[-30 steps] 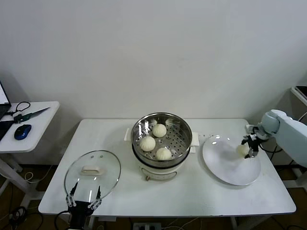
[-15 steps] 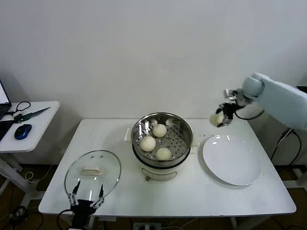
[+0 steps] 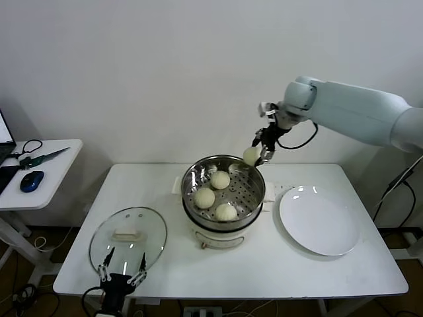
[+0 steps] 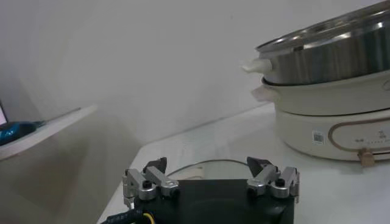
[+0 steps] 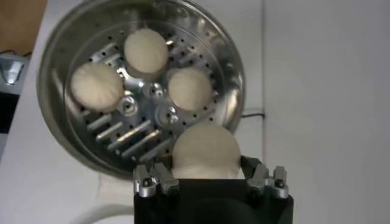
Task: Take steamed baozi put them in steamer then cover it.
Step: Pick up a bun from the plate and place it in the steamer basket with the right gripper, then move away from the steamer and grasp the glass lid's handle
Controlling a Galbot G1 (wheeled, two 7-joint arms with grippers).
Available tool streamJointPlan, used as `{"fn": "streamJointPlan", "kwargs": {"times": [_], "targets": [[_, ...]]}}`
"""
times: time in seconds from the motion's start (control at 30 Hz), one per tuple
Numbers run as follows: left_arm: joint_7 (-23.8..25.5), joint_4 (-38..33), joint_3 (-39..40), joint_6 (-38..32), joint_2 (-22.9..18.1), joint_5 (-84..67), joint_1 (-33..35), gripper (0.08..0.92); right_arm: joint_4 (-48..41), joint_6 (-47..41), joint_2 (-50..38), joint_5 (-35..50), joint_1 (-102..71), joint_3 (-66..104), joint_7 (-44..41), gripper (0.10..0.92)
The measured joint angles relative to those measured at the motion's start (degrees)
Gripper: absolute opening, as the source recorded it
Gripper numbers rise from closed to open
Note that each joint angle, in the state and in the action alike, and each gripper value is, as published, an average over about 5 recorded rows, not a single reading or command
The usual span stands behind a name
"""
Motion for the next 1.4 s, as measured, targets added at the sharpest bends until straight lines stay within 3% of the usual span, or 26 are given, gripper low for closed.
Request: {"fn": "streamJointPlan", "kwargs": {"times": [0.77, 1.13, 1.4], "targets": [[0.08, 1.47, -0.28, 0.23, 0.3, -1.0, -1.33, 0.823, 2.69, -1.58, 6.03, -0.18, -4.26, -6.53, 3.19, 0.732], [0.1, 1.64, -0.17, 0.26, 0.3, -0.82, -1.42, 0.823, 4.41, -2.25, 5.14, -1.09, -4.45, -6.46, 3.71, 0.817], [0.11, 1.82, -0.18, 0.13, 0.48, -0.76, -1.59, 0.823, 5.53, -1.97, 2.87, -0.98, -3.35, -4.92, 3.1, 0.823]]}}
